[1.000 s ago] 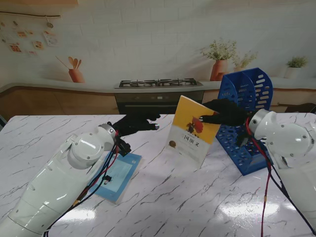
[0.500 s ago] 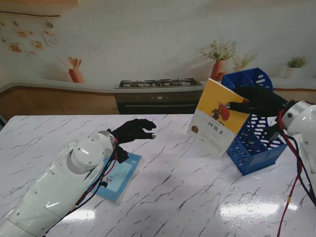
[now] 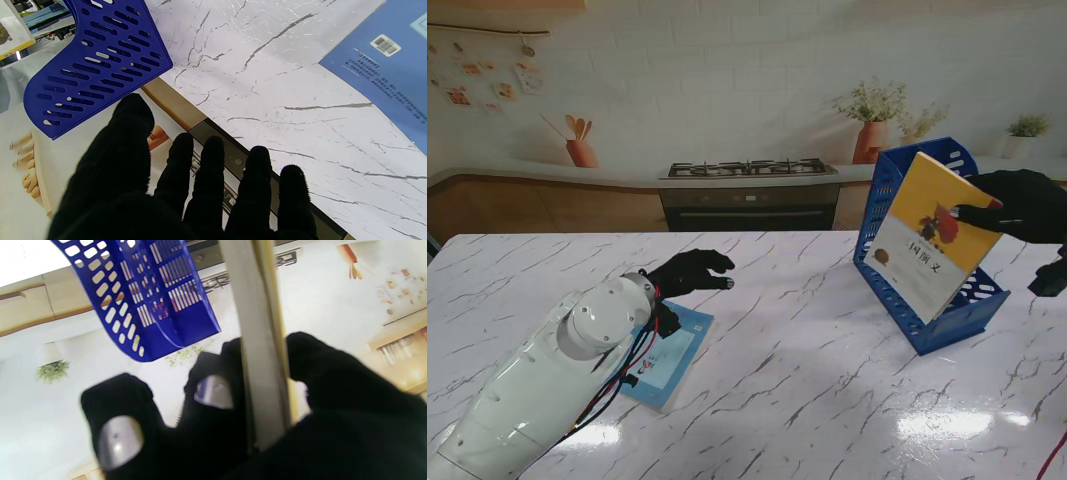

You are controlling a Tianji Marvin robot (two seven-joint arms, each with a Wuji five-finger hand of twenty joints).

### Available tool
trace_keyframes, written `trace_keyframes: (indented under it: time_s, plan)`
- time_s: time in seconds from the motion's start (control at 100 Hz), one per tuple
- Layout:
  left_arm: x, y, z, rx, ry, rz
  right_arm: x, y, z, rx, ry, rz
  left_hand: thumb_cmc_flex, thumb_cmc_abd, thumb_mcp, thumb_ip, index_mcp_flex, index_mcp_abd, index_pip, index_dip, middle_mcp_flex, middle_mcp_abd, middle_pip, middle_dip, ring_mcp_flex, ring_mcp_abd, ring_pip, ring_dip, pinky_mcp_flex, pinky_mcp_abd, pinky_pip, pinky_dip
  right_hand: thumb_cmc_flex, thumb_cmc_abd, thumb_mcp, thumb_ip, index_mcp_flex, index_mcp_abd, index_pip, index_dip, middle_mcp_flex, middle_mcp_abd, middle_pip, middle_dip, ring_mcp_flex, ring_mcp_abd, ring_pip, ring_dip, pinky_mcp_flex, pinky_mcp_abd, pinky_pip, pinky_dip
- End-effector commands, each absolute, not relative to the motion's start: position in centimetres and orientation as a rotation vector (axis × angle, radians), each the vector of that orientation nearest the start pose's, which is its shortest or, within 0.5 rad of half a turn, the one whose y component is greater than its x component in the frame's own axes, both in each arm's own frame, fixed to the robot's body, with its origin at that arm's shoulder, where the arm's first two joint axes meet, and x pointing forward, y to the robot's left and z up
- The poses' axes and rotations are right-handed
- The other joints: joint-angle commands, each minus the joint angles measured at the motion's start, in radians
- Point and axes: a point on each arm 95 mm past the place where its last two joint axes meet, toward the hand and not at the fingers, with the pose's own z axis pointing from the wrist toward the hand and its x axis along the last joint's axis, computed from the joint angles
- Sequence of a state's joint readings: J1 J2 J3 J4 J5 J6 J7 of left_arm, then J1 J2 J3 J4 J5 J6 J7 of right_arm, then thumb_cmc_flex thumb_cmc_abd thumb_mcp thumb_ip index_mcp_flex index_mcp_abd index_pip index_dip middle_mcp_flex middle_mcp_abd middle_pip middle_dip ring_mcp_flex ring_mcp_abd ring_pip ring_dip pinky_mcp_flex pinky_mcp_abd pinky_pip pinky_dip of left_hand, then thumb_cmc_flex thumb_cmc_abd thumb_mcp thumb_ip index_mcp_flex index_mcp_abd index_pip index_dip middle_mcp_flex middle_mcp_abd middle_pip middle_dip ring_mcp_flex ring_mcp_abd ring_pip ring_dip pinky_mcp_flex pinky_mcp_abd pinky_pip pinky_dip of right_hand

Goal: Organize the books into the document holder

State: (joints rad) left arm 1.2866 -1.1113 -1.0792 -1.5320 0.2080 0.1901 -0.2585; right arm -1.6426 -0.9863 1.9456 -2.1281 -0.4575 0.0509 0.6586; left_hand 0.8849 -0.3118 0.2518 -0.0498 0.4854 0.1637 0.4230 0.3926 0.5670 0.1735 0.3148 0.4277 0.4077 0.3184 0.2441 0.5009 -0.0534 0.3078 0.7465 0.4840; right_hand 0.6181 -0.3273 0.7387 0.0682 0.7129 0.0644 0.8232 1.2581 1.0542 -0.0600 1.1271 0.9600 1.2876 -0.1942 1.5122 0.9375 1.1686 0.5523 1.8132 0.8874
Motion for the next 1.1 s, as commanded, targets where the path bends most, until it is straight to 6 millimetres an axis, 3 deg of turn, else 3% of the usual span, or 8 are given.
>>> trace_keyframes:
  time_s: [0.0,0.72,1.09]
  plan:
    - [45.8,-4.3,-28.8,-2.005,1.389,-1.782,35.6,-14.6,-7.7,1.422,1.259,1.592,0.005,0.023,-0.017,0.026,0.000,0.005,0.010,0.013,0.005,-0.029,0.014,0.006,0.026,-0.035,0.017,0.008,-0.009,-0.011,-0.024,0.016,0.116,0.140,0.129,0.114,0.064,-0.335,0.150,0.033,0.022,-0.114,0.013,0.013,0.041,-0.137,0.073,0.025,0.062,-0.603,0.281,0.018]
    - [45.6,-3.8,-29.0,-2.015,1.379,-1.726,32.0,-17.9,-6.9,1.434,1.208,1.451,0.002,0.020,-0.006,0.024,0.001,0.008,0.013,0.011,0.007,-0.031,0.015,0.005,0.027,-0.034,0.018,0.007,-0.008,-0.012,-0.025,0.017,0.111,0.143,0.125,0.120,0.065,-0.343,0.139,0.038,0.023,-0.119,0.008,0.014,0.041,-0.138,0.075,0.027,0.064,-0.609,0.281,0.023]
    - [45.4,-3.7,-29.0,-2.018,1.373,-1.710,33.2,-18.5,-7.4,1.423,1.161,1.406,0.002,0.019,-0.003,0.024,0.005,0.009,0.016,0.012,0.009,-0.027,0.016,0.005,0.027,-0.032,0.020,0.008,-0.007,-0.011,-0.022,0.019,0.113,0.141,0.124,0.120,0.063,-0.340,0.131,0.044,0.023,-0.120,0.005,0.019,0.041,-0.137,0.085,0.030,0.066,-0.605,0.281,0.038]
